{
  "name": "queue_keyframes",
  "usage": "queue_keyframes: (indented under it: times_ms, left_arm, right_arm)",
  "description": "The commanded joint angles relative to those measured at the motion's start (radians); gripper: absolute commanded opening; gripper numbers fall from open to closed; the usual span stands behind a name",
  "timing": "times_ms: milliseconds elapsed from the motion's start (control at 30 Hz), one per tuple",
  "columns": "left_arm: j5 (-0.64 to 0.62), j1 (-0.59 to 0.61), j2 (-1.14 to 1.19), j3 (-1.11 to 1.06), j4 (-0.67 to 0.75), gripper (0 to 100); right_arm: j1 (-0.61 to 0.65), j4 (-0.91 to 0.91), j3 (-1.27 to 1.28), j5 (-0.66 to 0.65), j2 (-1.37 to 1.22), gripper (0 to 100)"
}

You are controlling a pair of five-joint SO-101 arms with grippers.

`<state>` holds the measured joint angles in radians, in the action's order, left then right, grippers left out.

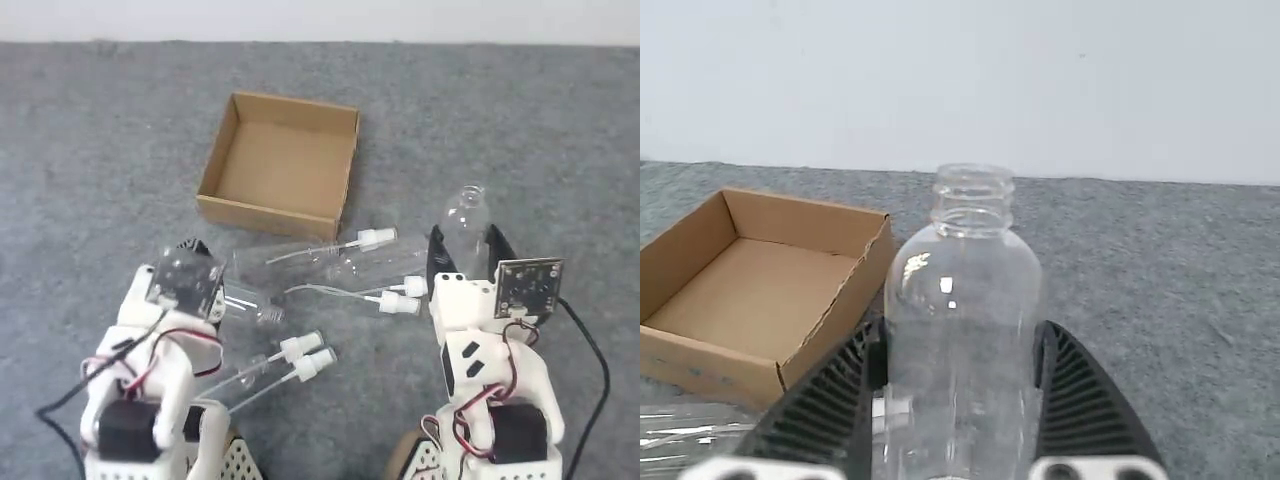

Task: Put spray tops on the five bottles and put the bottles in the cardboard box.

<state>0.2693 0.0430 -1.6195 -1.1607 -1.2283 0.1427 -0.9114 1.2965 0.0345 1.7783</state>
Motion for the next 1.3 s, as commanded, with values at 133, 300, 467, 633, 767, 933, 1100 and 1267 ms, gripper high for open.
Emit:
queue_keyframes:
  times_ms: [133, 300, 467, 633, 767, 933, 1100, 1267]
  left_arm:
    - [0.058, -0.063, 0.413, 0.179, -0.051, 6]
    - [0.060, -0.195, 0.514, 0.185, -0.101, 10]
    - [0.060, -0.296, 0.606, 0.185, -0.121, 11]
    - [0.061, -0.397, 0.744, 0.186, -0.126, 11]
    - [0.058, -0.474, 0.862, 0.222, -0.127, 11]
    - [0.057, -0.557, 1.016, 0.265, -0.141, 11]
    - [0.057, -0.575, 1.154, 0.278, -0.130, 10]
    - [0.057, -0.569, 1.250, 0.308, -0.126, 10]
  right_arm:
    - [-0.012, 0.024, -0.008, 0.005, 0.018, 5.5]
    - [-0.044, 0.028, -0.008, 0.008, 0.018, 5.5]
    - [-0.065, 0.030, -0.008, 0.009, 0.018, 5.5]
    - [-0.065, 0.030, -0.008, 0.009, 0.018, 5.5]
    - [-0.067, 0.030, -0.008, 0.009, 0.018, 5.5]
    - [-0.068, 0.030, -0.008, 0.009, 0.018, 5.5]
    - [-0.068, 0.030, -0.008, 0.005, 0.018, 5.5]
    - [-0.067, 0.030, -0.008, 0.005, 0.018, 5.5]
